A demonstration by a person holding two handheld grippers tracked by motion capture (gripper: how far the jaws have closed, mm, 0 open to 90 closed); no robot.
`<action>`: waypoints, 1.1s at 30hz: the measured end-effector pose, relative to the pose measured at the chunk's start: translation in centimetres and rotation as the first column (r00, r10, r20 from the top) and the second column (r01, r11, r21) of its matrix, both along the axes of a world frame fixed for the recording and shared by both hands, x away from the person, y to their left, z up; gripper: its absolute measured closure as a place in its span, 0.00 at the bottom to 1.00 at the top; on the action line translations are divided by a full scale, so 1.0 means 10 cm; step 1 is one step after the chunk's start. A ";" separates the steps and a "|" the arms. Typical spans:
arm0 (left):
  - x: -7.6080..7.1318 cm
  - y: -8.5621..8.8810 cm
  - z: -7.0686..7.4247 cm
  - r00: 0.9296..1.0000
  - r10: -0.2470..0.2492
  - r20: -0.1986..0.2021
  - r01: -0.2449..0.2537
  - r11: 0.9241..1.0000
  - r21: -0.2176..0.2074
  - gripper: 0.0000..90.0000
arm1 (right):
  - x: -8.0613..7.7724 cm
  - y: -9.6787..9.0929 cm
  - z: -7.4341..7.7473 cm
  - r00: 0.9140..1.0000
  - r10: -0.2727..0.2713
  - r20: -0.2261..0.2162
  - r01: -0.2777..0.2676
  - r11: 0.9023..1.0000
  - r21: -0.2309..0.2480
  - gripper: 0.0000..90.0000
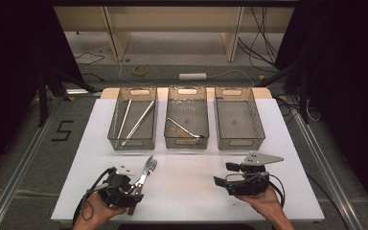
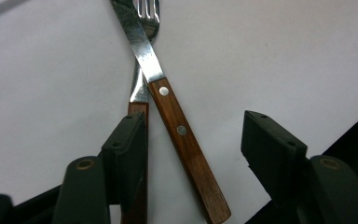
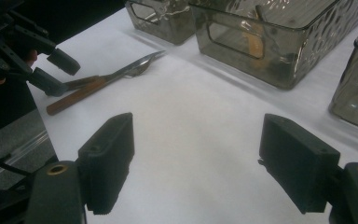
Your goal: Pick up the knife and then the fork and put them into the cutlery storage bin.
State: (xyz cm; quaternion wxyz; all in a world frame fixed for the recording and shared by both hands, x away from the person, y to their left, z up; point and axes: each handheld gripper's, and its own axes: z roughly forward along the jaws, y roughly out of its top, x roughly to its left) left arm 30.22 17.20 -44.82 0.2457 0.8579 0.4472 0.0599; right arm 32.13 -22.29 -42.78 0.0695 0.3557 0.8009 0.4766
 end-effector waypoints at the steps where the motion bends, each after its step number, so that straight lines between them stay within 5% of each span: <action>1: -0.01 -0.01 -0.01 1.000 0.000 -0.004 0.000 1.000 0.005 0.47 | 0.00 0.00 0.00 1.000 0.002 -0.001 -0.002 1.000 -0.001 0.30; 10: -0.01 -0.06 -0.12 0.998 -0.027 -0.050 0.031 0.996 0.084 0.58 | -0.01 0.01 -0.01 1.000 0.014 -0.002 -0.014 1.000 -0.005 0.31; 22: -0.01 -0.09 -0.18 0.996 -0.047 -0.080 0.057 0.990 0.131 0.68 | -0.01 0.02 -0.01 1.000 0.025 -0.007 -0.025 1.000 0.001 0.31; 33: 0.01 -0.11 -0.18 0.996 -0.020 -0.085 0.031 0.991 0.132 0.70 | -0.01 0.03 -0.01 1.000 0.028 -0.003 -0.028 1.000 -0.001 0.31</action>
